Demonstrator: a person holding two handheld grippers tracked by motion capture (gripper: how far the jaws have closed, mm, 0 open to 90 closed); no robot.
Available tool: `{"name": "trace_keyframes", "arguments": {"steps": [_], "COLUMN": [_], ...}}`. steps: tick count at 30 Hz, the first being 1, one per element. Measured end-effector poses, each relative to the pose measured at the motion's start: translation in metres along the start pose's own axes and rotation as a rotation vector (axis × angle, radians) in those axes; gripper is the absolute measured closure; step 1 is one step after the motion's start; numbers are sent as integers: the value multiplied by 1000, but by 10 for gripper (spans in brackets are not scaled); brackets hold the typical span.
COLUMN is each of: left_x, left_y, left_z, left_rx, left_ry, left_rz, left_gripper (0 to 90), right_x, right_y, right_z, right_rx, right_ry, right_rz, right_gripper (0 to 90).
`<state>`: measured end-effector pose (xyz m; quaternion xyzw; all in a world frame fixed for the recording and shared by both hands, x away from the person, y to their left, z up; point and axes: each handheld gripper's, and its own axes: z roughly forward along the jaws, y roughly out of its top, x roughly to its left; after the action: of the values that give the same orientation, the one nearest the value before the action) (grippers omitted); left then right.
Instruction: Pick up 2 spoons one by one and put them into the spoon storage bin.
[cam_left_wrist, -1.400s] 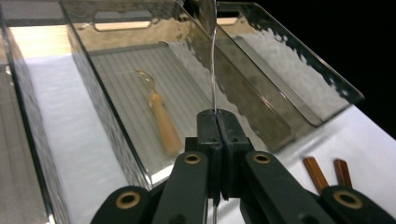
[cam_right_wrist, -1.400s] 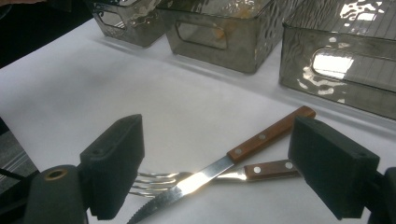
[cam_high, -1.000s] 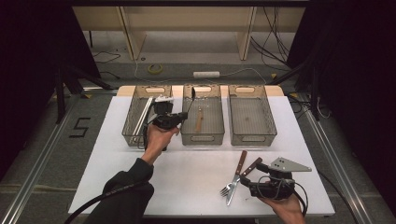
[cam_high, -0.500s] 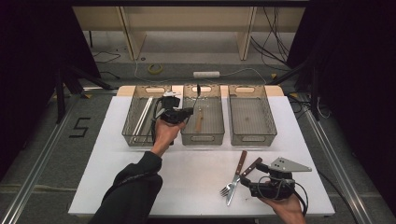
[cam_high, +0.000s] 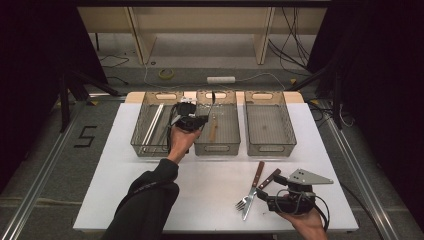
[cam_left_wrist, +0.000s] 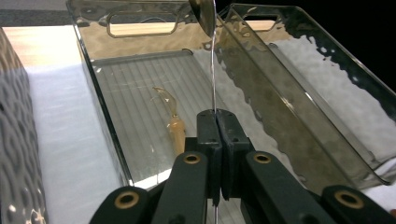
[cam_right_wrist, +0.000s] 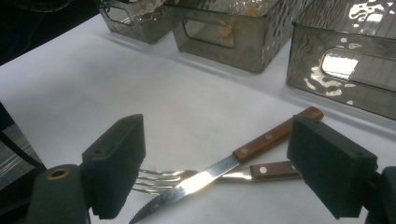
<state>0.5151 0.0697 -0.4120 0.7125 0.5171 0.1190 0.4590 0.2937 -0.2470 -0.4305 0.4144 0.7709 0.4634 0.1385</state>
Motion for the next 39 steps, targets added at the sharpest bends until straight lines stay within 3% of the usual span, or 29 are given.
{"name": "trace_keyframes", "arguments": {"steps": [8, 10, 12, 15, 20, 23, 25, 31, 37, 39], "left_x": [3, 4, 3, -1, -5, -9, -9, -4, 6, 9], "left_y": [-3, -4, -3, -1, 1, -2, -5, -19, -35, -40], "left_z": [6, 6, 6, 4, -11, -22, -29, -54, -77, -83], "left_rx": [15, 18, 27, 21, 40, 48, 54, 41, -8, -19], "left_ry": [10, -5, 9, 9, -34, -39, -63, -96, -100, -100], "left_rz": [-12, -36, -21, -24, -10, 32, 39, 80, 96, 82], "left_gripper": [871, 796, 745, 599, 489, 397, 355, 301, 279, 273], "right_x": [1, 1, 1, 1, 0, 1, 2, 0, -3, -4], "right_y": [-1, 0, 0, 0, -1, 0, -1, 0, 2, 3], "right_z": [0, 0, 0, 1, 1, 1, 1, 2, 6, 7], "right_rx": [7, 4, 5, 5, 7, 5, 9, 18, 29, 38], "right_ry": [5, 7, 11, 11, 14, 14, 14, 21, 22, 17], "right_rz": [-4, -5, -4, -3, -1, -7, -8, -15, -17, -18], "right_gripper": [206, 208, 208, 208, 209, 210, 212, 228, 240, 240]}}
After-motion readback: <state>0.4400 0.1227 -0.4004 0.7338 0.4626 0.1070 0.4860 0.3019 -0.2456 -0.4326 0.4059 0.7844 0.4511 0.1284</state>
